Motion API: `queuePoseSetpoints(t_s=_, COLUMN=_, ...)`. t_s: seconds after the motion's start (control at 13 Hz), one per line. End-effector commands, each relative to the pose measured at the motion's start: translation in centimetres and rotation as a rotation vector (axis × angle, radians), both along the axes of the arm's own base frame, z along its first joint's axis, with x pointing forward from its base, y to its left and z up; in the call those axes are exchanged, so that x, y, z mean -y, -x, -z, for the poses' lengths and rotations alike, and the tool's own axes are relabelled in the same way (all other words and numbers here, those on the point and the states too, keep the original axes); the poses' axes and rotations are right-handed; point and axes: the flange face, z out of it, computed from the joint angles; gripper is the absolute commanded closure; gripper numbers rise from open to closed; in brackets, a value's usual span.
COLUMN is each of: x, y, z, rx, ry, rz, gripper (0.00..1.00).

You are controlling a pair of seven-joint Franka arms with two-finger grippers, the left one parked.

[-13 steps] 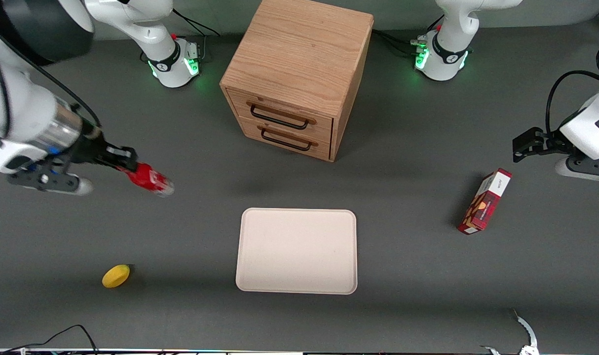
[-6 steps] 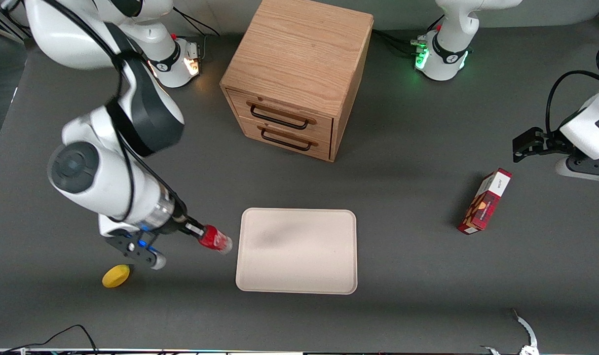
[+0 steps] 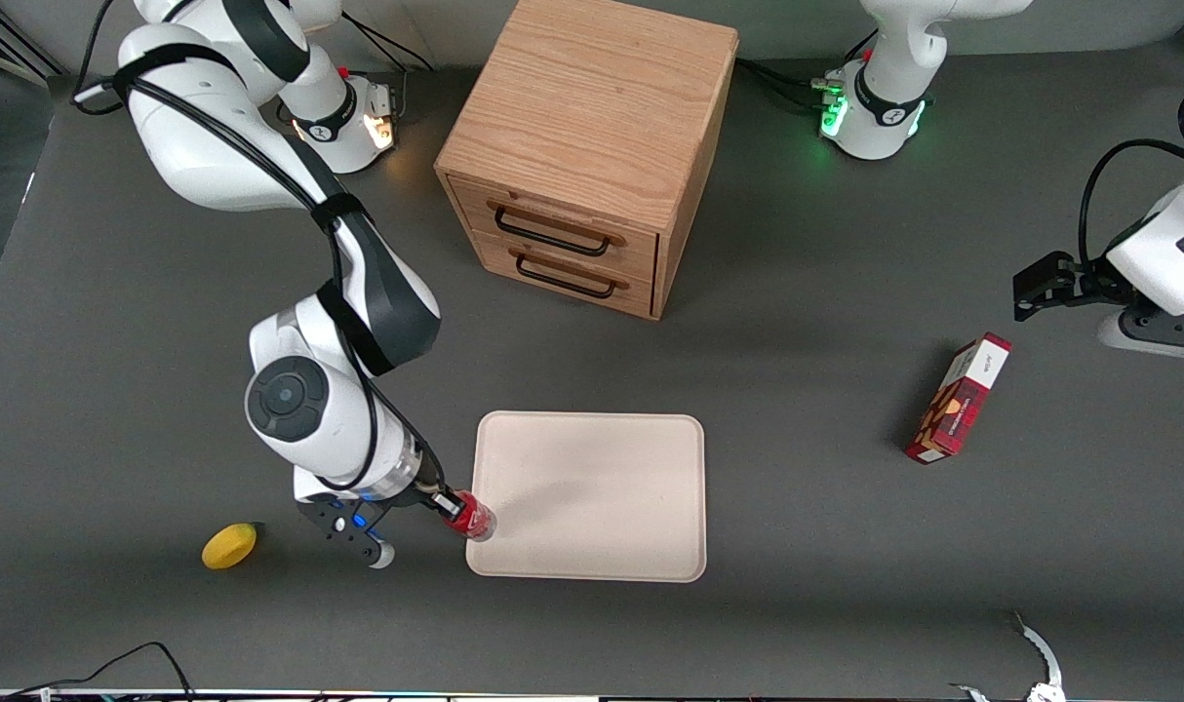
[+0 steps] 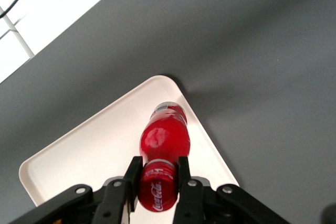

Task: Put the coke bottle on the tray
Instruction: 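Lower the bottle onto the tray and open the right gripper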

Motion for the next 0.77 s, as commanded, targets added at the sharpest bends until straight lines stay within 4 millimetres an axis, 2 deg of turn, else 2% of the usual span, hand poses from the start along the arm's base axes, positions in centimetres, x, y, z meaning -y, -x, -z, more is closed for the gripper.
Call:
queuePoseSetpoints(t_s=0.0, x=-1.3, y=-0.4, z=0.2, rx=0.049, ry=0.021, rz=0.040, gripper=1.00)
queuePoseSetpoints(t_s=0.15, x=-2.1, y=-0.1, z=1.7, rx=0.046, ry=0.044, rz=0.039, gripper=1.00)
queuePoseSetpoints(t_s=0.69, x=-3.4, y=0.5, z=2.4, rx=0.029, ry=0.027, rz=0.074, gripper=1.00)
